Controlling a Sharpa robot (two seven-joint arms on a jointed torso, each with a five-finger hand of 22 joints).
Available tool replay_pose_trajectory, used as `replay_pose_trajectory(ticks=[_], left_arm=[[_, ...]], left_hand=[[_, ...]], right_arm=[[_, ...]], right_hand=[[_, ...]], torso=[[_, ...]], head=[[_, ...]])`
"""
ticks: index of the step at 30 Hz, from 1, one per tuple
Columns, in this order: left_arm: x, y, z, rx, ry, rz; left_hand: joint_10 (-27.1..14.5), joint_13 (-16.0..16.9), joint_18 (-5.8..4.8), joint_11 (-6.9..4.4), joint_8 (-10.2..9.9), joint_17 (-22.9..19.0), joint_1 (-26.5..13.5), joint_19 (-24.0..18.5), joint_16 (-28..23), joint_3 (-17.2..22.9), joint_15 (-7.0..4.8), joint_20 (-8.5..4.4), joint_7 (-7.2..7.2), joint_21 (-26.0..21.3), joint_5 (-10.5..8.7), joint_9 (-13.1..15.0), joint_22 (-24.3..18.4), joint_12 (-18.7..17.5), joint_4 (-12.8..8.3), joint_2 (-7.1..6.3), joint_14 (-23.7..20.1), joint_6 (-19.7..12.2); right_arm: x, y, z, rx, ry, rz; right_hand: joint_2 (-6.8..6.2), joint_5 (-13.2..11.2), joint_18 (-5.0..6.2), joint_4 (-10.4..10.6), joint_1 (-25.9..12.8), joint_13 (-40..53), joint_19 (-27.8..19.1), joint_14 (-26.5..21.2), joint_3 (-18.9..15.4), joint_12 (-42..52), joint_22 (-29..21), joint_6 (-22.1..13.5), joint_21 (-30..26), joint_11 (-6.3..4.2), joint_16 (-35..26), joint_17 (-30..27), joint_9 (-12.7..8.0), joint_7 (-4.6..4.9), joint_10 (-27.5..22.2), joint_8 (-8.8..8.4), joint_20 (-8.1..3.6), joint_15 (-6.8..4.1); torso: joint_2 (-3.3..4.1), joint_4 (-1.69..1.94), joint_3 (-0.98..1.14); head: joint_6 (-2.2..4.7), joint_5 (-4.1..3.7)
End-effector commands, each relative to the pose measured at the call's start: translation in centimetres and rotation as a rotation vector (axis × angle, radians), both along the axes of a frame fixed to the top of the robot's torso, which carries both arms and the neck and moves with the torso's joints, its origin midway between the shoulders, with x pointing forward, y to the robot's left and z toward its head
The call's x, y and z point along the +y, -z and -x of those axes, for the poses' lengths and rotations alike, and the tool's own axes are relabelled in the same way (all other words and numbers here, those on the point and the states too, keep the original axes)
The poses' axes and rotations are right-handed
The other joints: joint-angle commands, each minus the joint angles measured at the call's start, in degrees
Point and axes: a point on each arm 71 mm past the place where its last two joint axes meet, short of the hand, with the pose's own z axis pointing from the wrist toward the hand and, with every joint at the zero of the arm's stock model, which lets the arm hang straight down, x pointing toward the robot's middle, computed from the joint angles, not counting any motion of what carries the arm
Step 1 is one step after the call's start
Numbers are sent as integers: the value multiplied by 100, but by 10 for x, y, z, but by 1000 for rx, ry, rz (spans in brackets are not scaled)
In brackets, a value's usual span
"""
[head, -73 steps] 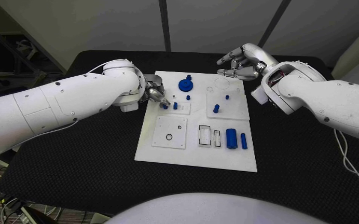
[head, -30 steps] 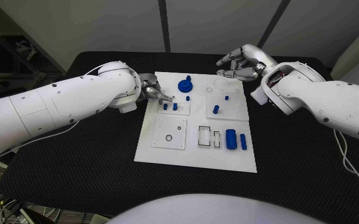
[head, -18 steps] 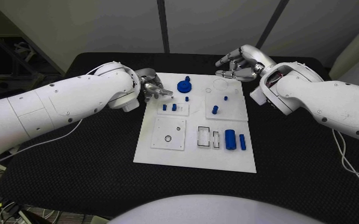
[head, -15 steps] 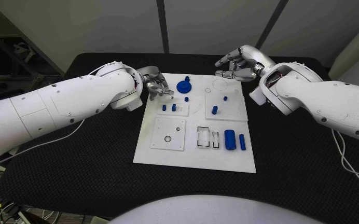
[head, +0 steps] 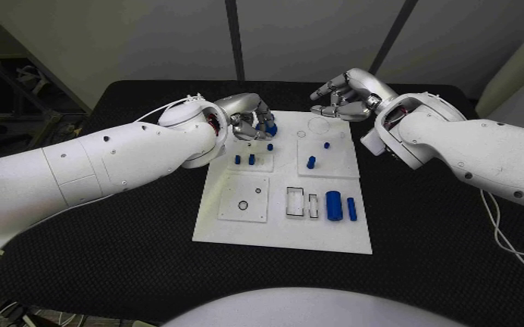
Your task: Assemble the parts on the task board
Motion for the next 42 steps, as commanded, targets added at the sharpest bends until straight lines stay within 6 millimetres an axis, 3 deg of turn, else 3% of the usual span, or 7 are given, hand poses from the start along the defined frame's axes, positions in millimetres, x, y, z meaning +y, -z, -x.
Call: replay_pose_trajectory(ticks=[1,6,10,42], left_arm=[[-7,1,3,-87,72,-74],[-12,7,4,-76,89,-119],[-15,10,3,-75,94,-146],[-22,32,-5,-15,98,-213]], left_hand=[[48,-186,-312,-3,-23,384,-1,373,485,16,-18,-18,-31,604,7,-141,525,-120,-7,-97,278,90],[153,-439,-467,-49,-72,958,-5,869,1111,-4,-58,-62,-70,1449,2,-344,1271,-277,-14,-133,659,166],[204,-553,-513,-69,-94,1055,-17,1005,1247,-28,-88,-84,-101,1679,-22,-440,1482,-353,-15,-141,750,215],[461,-819,-590,-123,-129,928,181,1215,1289,182,-141,-142,-158,2046,-10,-662,1839,-541,-163,-47,827,407]], right_arm=[[2,-1,0,-1,-13,-3],[2,-1,0,0,-13,-3],[3,-1,1,1,-15,-3],[6,-1,0,3,-20,-4]], right_hand=[[-6,39,39,28,-43,-15,-45,289,-7,-24,541,-20,-25,-4,-38,282,-9,14,-47,-30,14,-37],[-6,39,39,28,-43,-15,-45,289,-7,-24,541,-20,-25,-4,-38,282,-9,14,-47,-30,14,-37],[-6,39,39,28,-43,-15,-45,289,-7,-24,541,-20,-25,-4,-38,282,-9,14,-47,-30,14,-37],[7,47,39,32,-36,-18,-43,291,3,-28,542,-22,-25,-5,-34,289,-10,14,-57,-32,15,-37]], torso=[[6,1,-6],[3,3,-5],[1,7,-7],[-4,5,-2]], head=[[-2,-11],[-11,-16],[-12,-26],[-40,-48]])
